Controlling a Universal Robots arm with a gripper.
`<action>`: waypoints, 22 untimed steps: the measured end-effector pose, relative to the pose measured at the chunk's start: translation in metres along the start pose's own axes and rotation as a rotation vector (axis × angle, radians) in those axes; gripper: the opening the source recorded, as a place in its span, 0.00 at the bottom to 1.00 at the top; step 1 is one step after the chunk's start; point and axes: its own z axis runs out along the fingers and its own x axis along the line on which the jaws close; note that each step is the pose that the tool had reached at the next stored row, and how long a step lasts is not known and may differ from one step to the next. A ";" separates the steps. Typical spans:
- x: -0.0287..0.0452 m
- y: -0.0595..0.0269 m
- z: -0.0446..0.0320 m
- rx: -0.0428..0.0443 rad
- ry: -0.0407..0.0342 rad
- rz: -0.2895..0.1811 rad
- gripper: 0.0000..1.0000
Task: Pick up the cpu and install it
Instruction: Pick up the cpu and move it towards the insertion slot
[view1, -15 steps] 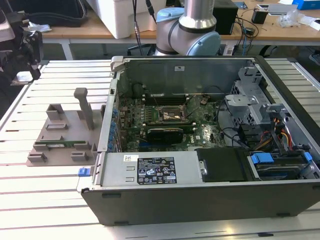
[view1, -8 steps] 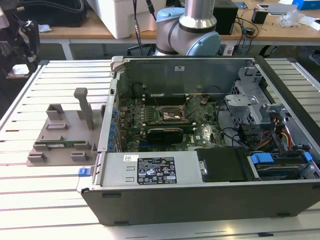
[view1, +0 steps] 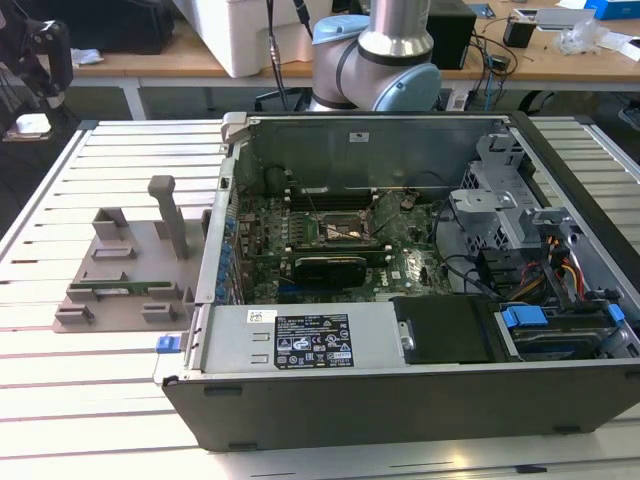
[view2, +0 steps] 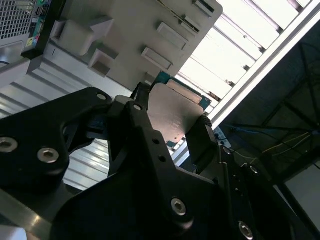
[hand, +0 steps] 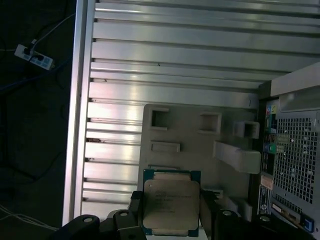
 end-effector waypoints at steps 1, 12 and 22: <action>0.0000 0.0001 0.0000 -0.0024 -0.0001 0.000 0.54; -0.0113 -0.0009 0.0003 -0.0180 -0.0011 0.000 0.54; -0.0410 -0.0028 0.0010 -0.0157 -0.0004 0.000 0.54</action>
